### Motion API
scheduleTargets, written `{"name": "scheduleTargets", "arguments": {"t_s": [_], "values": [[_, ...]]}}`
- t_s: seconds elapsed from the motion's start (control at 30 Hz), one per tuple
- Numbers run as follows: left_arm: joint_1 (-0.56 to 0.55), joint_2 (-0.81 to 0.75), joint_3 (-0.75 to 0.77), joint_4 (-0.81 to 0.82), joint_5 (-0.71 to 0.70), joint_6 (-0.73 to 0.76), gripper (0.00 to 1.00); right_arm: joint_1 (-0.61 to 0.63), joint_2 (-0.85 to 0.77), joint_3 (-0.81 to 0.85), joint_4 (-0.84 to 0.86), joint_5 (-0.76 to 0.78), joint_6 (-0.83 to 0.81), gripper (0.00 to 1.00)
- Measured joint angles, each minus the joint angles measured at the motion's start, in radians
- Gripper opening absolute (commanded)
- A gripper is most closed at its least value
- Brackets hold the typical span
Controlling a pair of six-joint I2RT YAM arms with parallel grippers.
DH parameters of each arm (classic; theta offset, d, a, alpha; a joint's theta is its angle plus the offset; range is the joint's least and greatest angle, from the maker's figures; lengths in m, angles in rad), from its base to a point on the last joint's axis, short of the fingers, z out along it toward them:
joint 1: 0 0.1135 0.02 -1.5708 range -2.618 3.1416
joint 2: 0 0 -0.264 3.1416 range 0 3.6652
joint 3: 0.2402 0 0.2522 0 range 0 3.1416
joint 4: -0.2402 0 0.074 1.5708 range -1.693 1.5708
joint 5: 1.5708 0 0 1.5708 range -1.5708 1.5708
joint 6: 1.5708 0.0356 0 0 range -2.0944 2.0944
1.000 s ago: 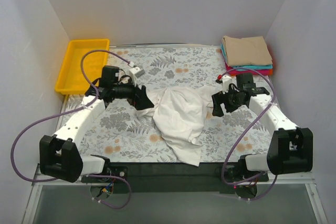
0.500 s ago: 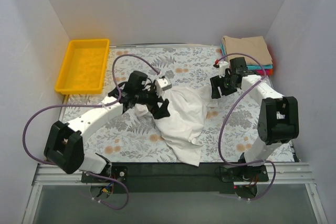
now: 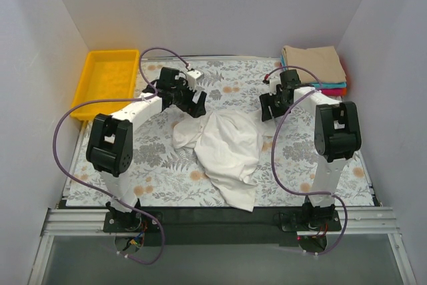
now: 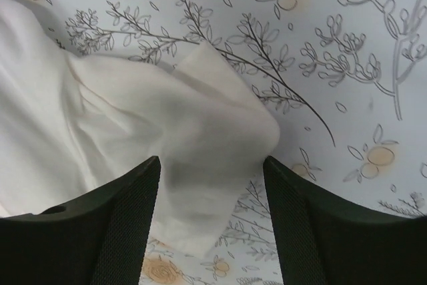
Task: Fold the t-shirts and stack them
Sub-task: Move the tshirt to the center of the board, then flatten the tshirt out
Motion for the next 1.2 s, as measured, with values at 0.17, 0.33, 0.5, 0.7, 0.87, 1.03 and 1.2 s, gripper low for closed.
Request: {"name": "scheduleTargets", "arguments": {"t_s": [0.17, 0.33, 0.5, 0.7, 0.87, 1.03, 1.2], "values": [[0.011, 0.042, 0.035, 0.001, -0.011, -0.046, 0.86, 0.030, 0.077, 0.083, -0.008, -0.021, -0.003, 0.01], [0.101, 0.080, 0.066, -0.020, 0.002, -0.095, 0.79, 0.032, 0.043, 0.180, -0.080, -0.011, -0.042, 0.01], [0.217, 0.110, 0.019, -0.044, 0.040, -0.094, 0.79, 0.003, -0.140, 0.306, -0.127, -0.024, -0.081, 0.01], [0.183, 0.110, -0.044, -0.065, 0.092, -0.095, 0.79, -0.011, -0.353, 0.397, -0.127, -0.071, -0.094, 0.01], [0.143, 0.114, -0.092, -0.018, 0.113, -0.131, 0.73, -0.007, -0.390, 0.414, -0.140, -0.103, -0.119, 0.01], [0.133, 0.129, -0.092, 0.064, 0.123, -0.201, 0.71, -0.007, -0.387, 0.408, -0.185, -0.101, -0.153, 0.01], [0.102, 0.184, -0.021, 0.110, 0.140, -0.258, 0.69, -0.007, -0.392, 0.359, -0.196, -0.086, -0.172, 0.01]]}}
